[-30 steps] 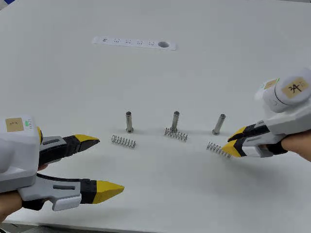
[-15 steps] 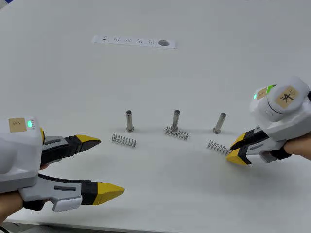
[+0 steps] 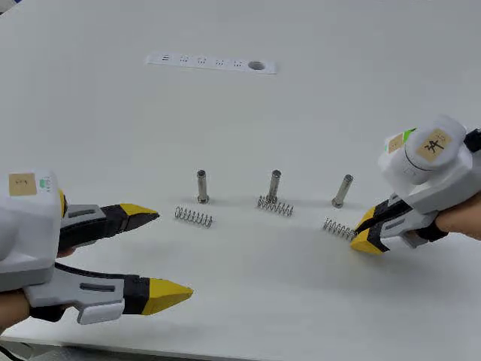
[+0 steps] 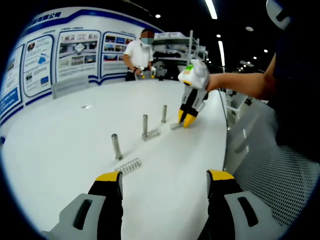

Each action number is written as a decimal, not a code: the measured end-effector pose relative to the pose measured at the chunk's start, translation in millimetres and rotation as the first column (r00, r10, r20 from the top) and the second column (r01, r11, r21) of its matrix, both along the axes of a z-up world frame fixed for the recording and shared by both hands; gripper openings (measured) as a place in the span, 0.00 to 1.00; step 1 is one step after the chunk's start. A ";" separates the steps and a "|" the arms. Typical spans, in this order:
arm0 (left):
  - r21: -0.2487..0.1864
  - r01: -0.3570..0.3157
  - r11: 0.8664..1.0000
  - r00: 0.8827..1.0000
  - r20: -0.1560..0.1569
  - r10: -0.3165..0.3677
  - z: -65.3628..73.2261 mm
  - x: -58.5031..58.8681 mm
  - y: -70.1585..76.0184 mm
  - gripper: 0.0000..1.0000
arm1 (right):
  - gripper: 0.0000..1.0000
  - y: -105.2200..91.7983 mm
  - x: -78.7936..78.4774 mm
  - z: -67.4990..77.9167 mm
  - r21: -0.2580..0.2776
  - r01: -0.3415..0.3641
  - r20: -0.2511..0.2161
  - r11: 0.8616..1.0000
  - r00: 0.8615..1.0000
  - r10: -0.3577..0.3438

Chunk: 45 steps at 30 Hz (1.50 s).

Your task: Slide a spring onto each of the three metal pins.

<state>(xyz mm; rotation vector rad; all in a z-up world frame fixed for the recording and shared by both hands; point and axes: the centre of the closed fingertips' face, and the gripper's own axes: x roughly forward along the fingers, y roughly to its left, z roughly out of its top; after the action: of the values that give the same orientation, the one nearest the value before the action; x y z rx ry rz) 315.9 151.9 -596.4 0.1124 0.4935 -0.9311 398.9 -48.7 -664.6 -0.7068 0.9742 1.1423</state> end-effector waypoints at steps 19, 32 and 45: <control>0.025 0.189 0.982 0.982 -0.003 -0.188 4.0 1.3 -40.6 0.65 | 0.11 8.0 -12.1 11.6 -0.007 -0.042 0.021 0.999 0.999 0.042; 0.040 0.291 0.956 0.957 -0.007 -0.291 -2.8 9.9 -65.8 0.59 | 0.11 34.2 -26.9 28.9 0.028 -0.116 0.017 0.993 0.993 0.116; 0.051 0.352 0.935 0.936 -0.003 -0.352 -0.9 18.6 -81.3 0.53 | 0.11 62.6 -42.5 42.4 0.043 -0.201 0.032 0.979 0.979 0.200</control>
<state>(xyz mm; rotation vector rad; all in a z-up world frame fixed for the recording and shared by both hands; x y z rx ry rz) 334.5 70.5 -597.3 0.2559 0.5006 -1.2695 356.4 13.9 -622.1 -0.7948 0.8647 1.3239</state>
